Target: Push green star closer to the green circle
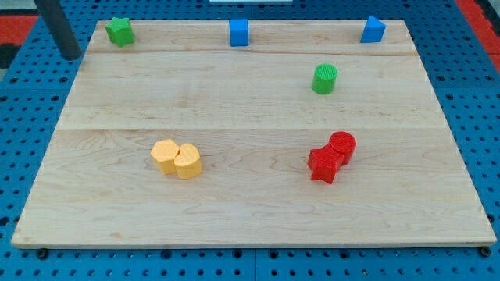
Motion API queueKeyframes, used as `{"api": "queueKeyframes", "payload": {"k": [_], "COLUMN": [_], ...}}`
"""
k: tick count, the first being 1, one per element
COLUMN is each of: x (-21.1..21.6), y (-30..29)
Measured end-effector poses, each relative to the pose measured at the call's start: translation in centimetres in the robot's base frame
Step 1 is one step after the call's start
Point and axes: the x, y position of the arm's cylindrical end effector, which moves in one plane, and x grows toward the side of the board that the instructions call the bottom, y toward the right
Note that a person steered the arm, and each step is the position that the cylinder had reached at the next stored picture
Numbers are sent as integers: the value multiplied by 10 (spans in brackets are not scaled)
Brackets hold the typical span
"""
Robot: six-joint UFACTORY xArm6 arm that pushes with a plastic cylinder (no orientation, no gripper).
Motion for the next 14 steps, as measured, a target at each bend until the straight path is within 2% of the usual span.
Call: {"api": "queueKeyframes", "payload": {"k": [2,3,4,14], "x": [-17,-66,-87,-73], "y": [1,1,0,63]}}
